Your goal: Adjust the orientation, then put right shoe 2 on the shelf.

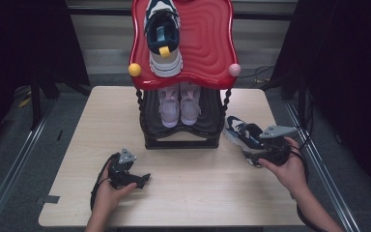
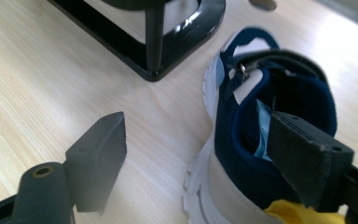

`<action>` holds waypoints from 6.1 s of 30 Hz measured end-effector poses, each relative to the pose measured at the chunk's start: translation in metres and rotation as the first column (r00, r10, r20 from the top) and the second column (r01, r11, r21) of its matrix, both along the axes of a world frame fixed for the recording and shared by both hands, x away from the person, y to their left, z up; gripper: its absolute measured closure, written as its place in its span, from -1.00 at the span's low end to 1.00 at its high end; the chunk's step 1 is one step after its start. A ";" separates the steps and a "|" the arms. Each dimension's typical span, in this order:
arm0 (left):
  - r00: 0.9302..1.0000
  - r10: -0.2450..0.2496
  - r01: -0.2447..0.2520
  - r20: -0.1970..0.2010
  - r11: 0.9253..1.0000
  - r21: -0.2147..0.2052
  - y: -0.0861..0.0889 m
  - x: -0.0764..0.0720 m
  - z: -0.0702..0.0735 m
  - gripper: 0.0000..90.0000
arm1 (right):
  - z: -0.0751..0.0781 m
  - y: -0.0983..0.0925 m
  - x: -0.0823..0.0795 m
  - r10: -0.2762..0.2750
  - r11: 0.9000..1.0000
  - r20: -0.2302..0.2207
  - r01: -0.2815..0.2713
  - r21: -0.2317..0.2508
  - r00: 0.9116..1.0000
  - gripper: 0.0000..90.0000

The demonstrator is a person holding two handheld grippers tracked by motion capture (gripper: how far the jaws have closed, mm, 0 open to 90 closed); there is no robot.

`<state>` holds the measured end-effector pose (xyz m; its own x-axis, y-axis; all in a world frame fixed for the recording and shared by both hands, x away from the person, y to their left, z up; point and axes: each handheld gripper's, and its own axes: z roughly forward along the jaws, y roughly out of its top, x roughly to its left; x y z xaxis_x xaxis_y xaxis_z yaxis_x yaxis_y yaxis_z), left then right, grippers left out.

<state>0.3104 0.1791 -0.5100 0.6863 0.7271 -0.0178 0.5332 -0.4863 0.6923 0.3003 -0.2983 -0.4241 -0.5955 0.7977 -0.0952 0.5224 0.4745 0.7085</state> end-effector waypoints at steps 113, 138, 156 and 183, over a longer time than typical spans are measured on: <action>1.000 0.001 -0.001 -0.001 1.000 -0.001 0.000 0.000 0.000 -1.00 | 0.022 0.058 0.029 0.218 0.954 -0.467 -0.288 -0.084 0.857 0.04; 1.000 0.000 0.000 -0.001 1.000 -0.001 0.000 0.000 0.000 -1.00 | 0.003 0.088 0.045 0.225 0.859 -0.649 -0.462 -0.220 0.727 0.32; 1.000 0.000 0.000 0.000 1.000 0.000 0.000 0.000 0.000 -1.00 | -0.007 0.095 0.046 0.239 0.839 -0.688 -0.502 -0.210 0.686 0.43; 1.000 0.005 -0.005 0.003 1.000 0.001 0.000 0.000 0.000 -1.00 | 0.017 0.091 0.042 0.289 0.802 -0.671 -0.555 -0.219 0.683 0.54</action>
